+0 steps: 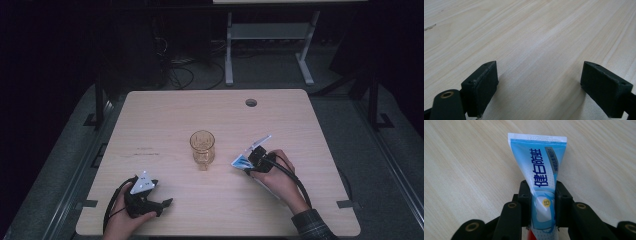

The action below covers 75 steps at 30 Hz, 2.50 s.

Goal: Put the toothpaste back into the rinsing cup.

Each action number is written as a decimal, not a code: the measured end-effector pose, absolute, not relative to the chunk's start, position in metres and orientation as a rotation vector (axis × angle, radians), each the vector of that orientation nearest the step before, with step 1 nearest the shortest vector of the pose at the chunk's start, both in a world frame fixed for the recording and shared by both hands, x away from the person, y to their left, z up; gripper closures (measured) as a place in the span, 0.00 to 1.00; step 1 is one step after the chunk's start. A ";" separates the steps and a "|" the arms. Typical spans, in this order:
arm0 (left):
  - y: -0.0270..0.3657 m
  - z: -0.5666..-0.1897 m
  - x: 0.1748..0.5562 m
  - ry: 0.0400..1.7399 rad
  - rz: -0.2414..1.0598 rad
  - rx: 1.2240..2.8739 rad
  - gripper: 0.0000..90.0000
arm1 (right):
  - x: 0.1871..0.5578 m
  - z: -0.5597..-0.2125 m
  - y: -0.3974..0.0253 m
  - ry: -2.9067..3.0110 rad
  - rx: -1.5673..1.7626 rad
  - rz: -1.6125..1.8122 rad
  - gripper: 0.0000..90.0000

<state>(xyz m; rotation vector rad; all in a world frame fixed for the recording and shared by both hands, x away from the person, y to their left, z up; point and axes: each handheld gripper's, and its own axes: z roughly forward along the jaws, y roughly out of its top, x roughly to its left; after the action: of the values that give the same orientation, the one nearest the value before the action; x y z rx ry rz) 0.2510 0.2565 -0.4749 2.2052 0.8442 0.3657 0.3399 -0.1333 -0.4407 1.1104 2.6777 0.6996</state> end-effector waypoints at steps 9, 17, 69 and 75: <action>0.256 -0.475 0.251 0.844 0.365 2.205 0.15 | 0.337 -0.432 -0.148 2.605 1.175 0.871 0.80; 0.256 -0.475 0.251 0.843 0.365 2.206 0.15 | 0.334 -0.420 -0.166 2.530 1.209 1.023 0.80; 0.256 -0.475 0.251 0.839 0.365 2.207 0.15 | 0.326 -0.361 -0.198 2.268 1.011 1.541 0.81; 0.256 -0.475 0.251 0.841 0.365 2.204 0.15 | 0.330 -0.349 -0.191 2.265 0.962 1.569 0.81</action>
<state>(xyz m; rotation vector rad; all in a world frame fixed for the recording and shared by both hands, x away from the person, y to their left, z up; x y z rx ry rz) 0.2511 0.2564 -0.4750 2.2043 0.8412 0.3652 0.3297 -0.1911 -0.3491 0.9619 2.2653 1.5693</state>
